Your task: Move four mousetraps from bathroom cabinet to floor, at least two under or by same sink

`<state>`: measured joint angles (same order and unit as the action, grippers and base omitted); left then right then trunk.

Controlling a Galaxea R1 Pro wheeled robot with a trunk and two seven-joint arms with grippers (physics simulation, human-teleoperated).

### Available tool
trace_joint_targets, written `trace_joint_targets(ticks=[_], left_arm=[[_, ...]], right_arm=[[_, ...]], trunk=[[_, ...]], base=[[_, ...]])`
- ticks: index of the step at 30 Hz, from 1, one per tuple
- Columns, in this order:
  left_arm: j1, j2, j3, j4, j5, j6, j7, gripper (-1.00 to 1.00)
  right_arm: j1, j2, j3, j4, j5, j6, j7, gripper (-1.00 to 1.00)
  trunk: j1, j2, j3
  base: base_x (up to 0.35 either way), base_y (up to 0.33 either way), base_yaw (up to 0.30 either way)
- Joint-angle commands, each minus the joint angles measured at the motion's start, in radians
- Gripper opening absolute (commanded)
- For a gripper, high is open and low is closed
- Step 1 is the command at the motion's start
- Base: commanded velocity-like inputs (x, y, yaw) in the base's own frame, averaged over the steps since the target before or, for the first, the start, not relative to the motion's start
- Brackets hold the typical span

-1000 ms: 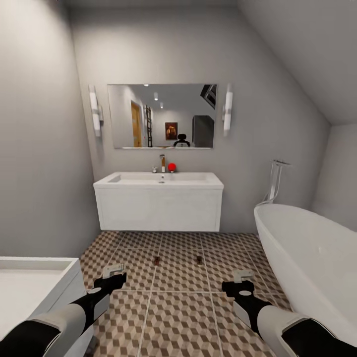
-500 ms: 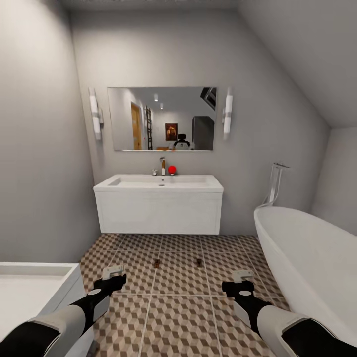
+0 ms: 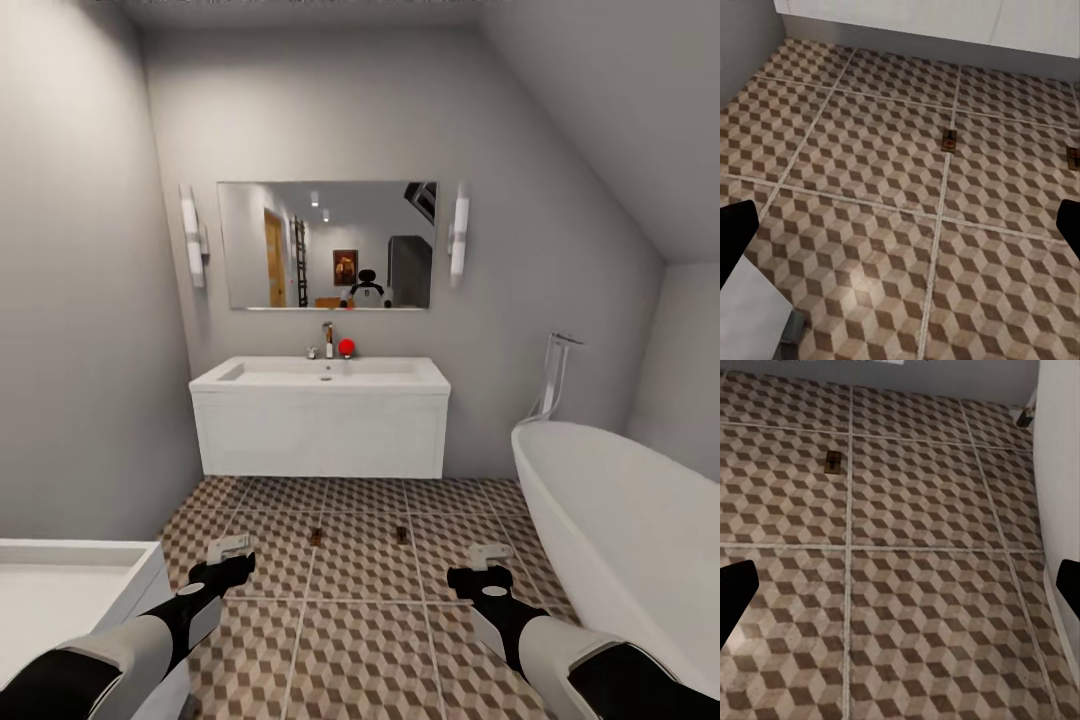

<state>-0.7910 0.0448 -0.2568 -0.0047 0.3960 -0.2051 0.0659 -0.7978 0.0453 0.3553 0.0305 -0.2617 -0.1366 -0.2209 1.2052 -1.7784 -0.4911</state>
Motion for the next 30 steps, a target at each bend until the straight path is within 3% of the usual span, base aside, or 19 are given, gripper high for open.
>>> trace_joint_targets(ticks=[1, 30], left_arm=[[0.000, 0.000, -0.009, 0.000, 0.006, -0.002, 0.003, 1.00], [0.000, 0.000, -0.008, 0.000, 0.006, -0.002, 0.003, 1.00]], right_arm=[[-0.001, 0.001, 0.008, 0.003, -0.010, -0.006, -0.001, 1.00], [-0.001, 0.001, 0.008, 0.003, -0.010, -0.006, 0.000, 1.00]], trunk=[[-0.004, 0.007, 0.002], [-0.115, 0.210, 0.093]], base=[[0.000, 0.000, 0.000], [0.000, 0.000, 0.000]])
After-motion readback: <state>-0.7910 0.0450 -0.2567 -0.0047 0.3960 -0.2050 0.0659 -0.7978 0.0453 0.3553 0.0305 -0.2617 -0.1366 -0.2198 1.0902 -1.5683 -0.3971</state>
